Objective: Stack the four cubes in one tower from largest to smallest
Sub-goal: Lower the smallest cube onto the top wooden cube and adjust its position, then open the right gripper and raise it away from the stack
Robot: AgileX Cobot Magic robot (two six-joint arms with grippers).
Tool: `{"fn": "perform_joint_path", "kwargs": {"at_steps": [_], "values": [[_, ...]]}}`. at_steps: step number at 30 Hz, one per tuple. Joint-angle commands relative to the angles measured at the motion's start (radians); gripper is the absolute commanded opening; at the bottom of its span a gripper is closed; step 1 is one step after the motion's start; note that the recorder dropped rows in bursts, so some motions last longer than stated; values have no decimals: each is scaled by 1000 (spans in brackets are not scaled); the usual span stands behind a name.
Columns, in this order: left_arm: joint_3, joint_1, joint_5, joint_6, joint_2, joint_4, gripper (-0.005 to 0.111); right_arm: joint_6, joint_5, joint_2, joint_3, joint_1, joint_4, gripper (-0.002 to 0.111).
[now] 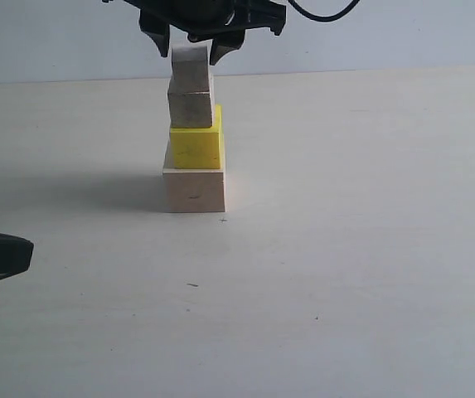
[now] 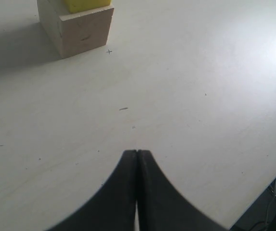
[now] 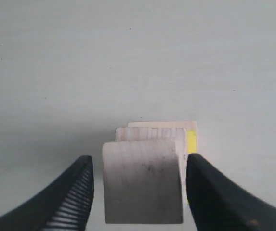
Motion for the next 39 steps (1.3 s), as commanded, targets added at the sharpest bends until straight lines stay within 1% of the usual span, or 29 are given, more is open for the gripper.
{"fn": "perform_joint_path", "kwargs": {"at_steps": [1, 20, 29, 31, 34, 36, 39], "values": [[-3, -6, -4, -2, -7, -13, 0, -1, -4, -4, -6, 3, 0, 59], [-3, -6, -4, -2, -7, -13, 0, 7, 17, -4, -6, 3, 44, 60], [-3, -6, -4, -2, -7, -13, 0, -11, 51, -34, -6, 3, -9, 60], [-3, -6, -4, -2, -7, -13, 0, -27, 68, -54, -6, 3, -35, 60], [-3, -6, -4, -2, -7, -13, 0, -116, 68, -91, -6, 3, -40, 60], [-3, -6, -4, -2, -7, -13, 0, -201, 68, -123, -6, 3, 12, 59], [-3, -6, -6, -2, -7, -13, 0, -256, 68, -170, -6, 3, 121, 57]]}}
